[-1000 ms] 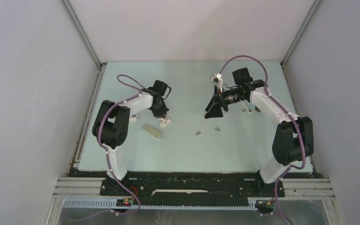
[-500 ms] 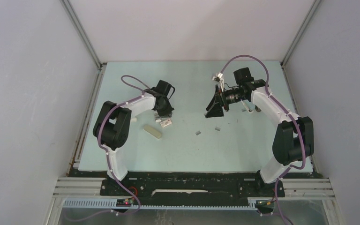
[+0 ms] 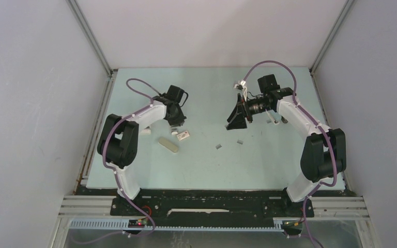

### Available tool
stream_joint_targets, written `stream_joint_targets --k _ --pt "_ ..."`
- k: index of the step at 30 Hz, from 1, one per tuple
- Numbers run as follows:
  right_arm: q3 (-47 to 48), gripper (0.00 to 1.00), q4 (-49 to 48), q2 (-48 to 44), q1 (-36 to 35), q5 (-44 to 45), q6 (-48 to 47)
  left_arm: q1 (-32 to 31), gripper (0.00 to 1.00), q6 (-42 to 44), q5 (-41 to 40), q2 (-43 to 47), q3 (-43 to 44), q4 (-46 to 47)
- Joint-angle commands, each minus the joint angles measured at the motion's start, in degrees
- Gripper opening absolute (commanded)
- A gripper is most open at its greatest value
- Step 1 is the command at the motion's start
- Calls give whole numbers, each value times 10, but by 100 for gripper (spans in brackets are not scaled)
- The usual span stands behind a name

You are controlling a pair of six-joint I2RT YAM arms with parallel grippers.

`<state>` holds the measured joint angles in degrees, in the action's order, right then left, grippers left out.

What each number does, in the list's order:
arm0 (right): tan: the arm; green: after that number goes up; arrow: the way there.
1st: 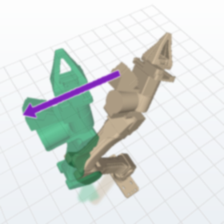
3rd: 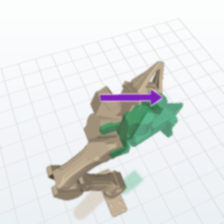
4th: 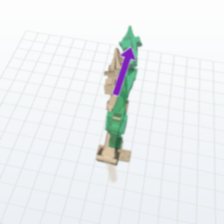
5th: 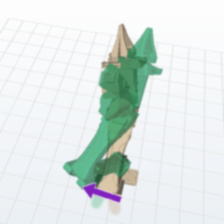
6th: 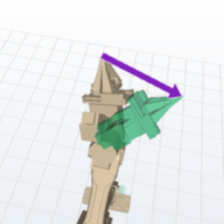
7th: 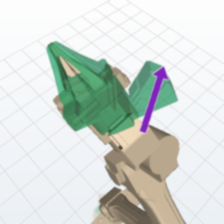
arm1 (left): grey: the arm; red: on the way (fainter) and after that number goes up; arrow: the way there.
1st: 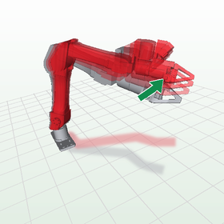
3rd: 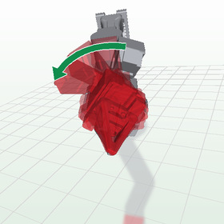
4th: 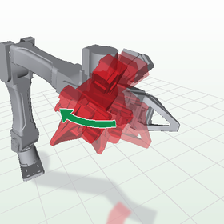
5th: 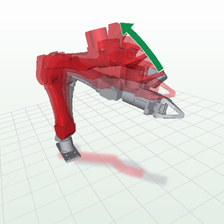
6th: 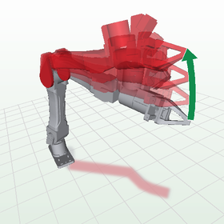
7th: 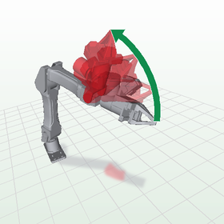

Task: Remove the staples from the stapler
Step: Adjust the staple box at the center of the board.

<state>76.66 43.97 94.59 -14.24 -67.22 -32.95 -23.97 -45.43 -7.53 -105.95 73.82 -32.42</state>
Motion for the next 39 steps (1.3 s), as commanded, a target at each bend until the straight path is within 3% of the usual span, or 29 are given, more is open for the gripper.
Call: stream_joint_targets --k 1,15,39 --pt "3 71 2 -4 4 -14 -9 15 14 23 -19 23 -10 -10" --pt "3 71 1 0 4 -14 -8 18 15 41 16 14 -20 -10" --pt "3 71 3 -1 5 -14 -11 25 20 64 -11 20 -20 -25"
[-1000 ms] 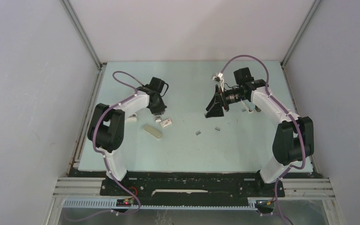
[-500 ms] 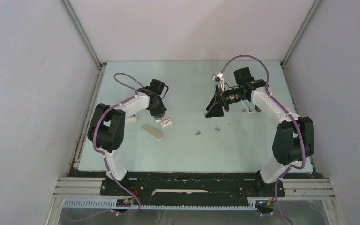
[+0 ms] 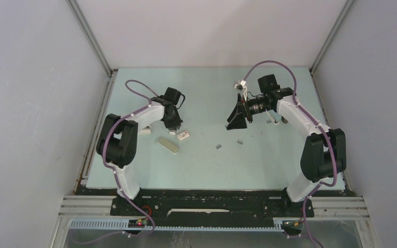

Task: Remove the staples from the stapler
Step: Adjust the staple box at the center of the board.

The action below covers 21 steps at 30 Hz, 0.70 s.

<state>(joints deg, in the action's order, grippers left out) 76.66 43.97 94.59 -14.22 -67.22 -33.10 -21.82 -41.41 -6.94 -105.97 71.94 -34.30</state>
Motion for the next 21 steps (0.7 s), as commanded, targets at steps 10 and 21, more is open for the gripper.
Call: stream_joint_targets --k 10,21 --pt "3 71 4 -1 5 -14 -11 29 38 106 -20 36 8 -7" --pt "3 71 5 1 5 -12 -12 49 41 141 62 56 2 29"
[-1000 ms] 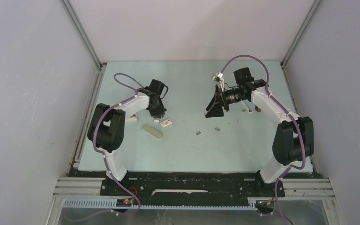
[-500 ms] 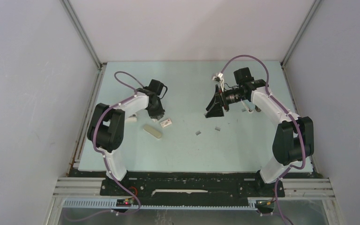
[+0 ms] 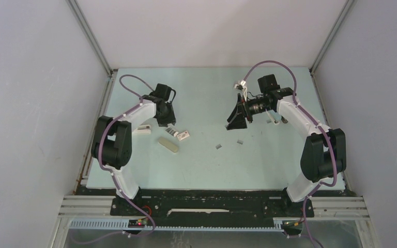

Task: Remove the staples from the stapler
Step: Adjust the staple box at the center of the board.

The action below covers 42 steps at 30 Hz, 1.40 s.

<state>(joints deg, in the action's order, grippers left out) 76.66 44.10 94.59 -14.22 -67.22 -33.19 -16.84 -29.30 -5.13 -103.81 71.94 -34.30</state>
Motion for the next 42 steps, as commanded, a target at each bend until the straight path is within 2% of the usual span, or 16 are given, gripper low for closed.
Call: stream_joint_targets --k 1,6,12,32,42 --pt "3 71 4 1 5 -12 -11 0 41 14 46 38 -4 35" --pt "3 71 4 5 6 -12 -13 -1 38 -30 63 59 -40 54" --pt "3 71 3 8 5 -16 -11 -7 30 -94 54 47 -57 52" --pt "3 71 4 8 9 -17 -13 -14 32 -119 12 -31 2 8" --pt "3 71 4 9 11 -16 -14 -15 12 -93 44 -46 21 7"
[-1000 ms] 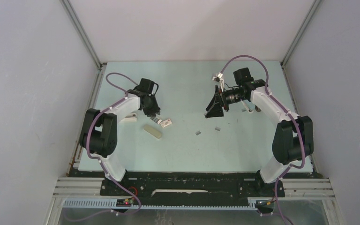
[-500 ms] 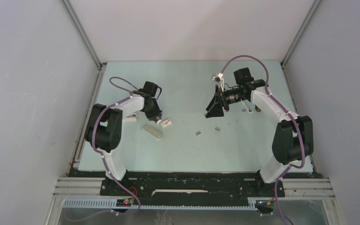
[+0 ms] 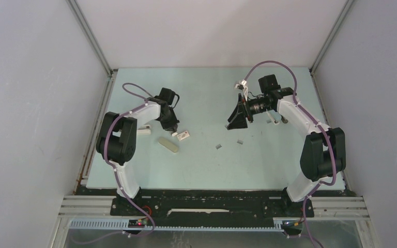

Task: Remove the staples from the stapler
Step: Adjust the staple box at the center of the board.

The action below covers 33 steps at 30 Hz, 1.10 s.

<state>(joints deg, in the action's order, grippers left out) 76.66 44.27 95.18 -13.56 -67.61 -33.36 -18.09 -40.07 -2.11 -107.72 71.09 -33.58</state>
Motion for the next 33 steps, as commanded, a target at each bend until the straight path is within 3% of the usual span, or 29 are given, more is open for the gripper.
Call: stream_joint_targets --k 1,21,33 --pt "3 71 2 3 5 -12 -12 -2 11 18 16 -7 31 0" --pt "3 71 7 2 9 -14 -16 -75 9 98 155 -81 132 -8" --pt "3 71 8 0 15 -16 -18 -113 9 103 198 -100 166 -9"
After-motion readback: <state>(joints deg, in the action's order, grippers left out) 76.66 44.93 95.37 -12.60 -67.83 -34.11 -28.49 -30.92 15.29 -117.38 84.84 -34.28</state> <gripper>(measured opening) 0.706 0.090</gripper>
